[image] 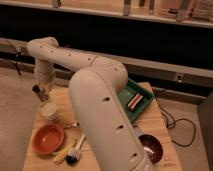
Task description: Stack cups on top of each other
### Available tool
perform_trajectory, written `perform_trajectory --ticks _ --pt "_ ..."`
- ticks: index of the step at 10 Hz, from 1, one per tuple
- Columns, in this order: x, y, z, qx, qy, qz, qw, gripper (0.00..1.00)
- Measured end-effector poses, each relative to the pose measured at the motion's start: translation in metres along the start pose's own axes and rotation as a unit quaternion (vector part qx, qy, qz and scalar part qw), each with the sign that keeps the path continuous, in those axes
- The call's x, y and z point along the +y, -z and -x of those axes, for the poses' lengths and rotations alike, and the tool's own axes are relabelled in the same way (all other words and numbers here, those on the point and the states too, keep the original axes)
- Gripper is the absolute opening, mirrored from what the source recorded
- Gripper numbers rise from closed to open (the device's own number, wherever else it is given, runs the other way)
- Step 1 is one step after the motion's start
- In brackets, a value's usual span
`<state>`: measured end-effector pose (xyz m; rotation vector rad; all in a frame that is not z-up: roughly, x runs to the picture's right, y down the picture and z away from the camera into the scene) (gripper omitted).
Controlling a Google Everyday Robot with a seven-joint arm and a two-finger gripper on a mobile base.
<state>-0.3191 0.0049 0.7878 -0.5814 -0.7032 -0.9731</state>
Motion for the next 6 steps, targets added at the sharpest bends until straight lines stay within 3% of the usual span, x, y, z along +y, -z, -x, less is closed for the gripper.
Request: perform_trajectory --ticks 6 --pt "-0.027 -0.012 -0.001 -0.006 0.026 0.005 0.9996 0.01"
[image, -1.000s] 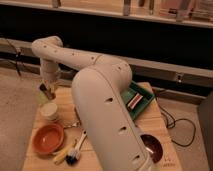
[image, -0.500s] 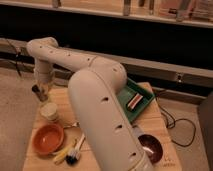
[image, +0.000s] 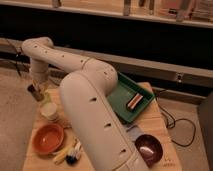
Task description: Stack cups on top of each other
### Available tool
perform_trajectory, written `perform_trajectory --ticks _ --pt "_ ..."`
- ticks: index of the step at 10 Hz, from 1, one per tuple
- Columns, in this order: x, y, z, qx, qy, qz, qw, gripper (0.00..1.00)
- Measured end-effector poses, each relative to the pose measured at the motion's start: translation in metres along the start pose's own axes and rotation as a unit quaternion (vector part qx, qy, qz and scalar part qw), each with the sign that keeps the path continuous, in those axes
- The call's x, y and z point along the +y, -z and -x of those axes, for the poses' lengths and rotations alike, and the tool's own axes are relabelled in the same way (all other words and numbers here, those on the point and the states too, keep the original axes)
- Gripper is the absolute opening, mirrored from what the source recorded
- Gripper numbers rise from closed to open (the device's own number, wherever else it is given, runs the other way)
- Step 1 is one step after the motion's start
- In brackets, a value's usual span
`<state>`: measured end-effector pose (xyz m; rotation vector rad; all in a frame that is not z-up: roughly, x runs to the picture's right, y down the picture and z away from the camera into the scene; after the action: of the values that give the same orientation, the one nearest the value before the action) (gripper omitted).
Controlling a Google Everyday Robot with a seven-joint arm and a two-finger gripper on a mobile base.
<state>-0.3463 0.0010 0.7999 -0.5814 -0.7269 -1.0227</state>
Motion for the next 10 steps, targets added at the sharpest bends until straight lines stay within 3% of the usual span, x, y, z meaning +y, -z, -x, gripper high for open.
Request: perform_trajectory --ticks 6,10 --pt "-0.015 -0.016 -0.021 0.003 0.001 0.013 0.9999 0.01" --pt "-0.014 -0.017 -0.039 0.017 -0.013 0.014 0.9997 0.01"
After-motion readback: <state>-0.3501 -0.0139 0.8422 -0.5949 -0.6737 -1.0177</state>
